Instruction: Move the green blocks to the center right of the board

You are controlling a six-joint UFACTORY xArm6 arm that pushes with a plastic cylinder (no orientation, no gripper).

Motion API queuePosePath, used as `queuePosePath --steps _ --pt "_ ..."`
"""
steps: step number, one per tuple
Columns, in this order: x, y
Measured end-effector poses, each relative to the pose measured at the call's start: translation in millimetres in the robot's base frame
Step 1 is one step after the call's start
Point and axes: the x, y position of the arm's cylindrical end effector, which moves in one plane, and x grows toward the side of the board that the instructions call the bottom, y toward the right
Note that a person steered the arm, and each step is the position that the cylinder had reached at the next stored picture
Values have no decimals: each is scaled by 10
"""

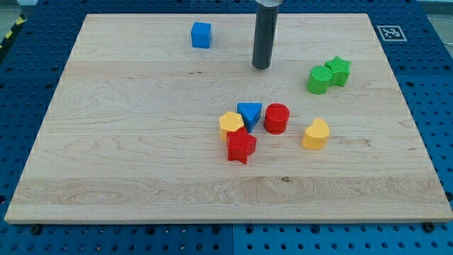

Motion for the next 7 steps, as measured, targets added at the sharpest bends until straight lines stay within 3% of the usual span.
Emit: queuePosePath --steps 3,7 --pt "568 354" --pt "373 669"
